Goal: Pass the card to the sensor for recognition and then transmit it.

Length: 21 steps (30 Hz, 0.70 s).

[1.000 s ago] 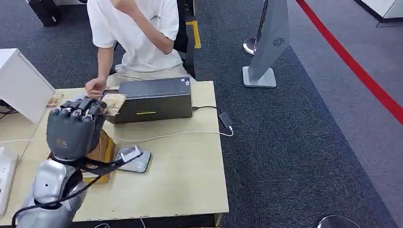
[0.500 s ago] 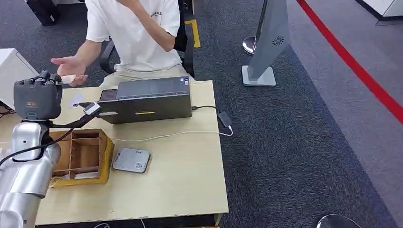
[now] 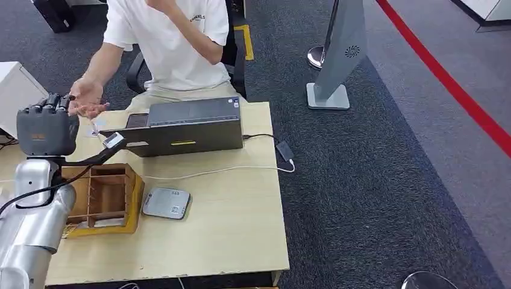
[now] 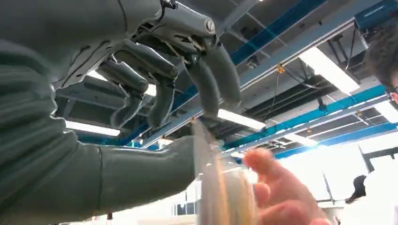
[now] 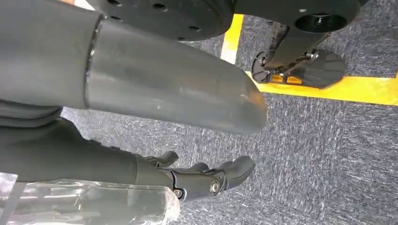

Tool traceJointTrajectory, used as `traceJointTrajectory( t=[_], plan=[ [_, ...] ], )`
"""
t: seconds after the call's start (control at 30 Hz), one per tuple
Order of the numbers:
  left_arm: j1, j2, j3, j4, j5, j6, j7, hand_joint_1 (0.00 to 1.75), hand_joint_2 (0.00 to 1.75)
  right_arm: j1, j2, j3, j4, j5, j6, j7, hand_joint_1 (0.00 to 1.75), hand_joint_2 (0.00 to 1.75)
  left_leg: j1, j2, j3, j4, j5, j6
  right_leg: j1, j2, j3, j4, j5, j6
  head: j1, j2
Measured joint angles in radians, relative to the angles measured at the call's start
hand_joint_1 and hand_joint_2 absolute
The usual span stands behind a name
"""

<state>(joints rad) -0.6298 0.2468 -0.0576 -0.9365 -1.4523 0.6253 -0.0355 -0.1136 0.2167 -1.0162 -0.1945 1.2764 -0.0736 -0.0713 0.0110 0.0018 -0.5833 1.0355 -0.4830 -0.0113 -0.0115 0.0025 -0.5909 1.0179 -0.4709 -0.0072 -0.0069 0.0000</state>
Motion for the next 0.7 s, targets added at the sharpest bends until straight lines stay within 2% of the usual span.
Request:
traceJointTrajectory(
  t=[0.7],
  plan=[
    [0.011,0.000,0.021,0.000,0.010,-0.011,-0.001,0.00,1.75,0.006,0.003,0.003,0.003,0.000,-0.002,-0.001,0.00,0.00,0.000,0.000,-0.001,0.000,0.000,0.000,0.000,0.000,0.000,0.000,0.000,0.000,0.000,0.000]
  ],
)
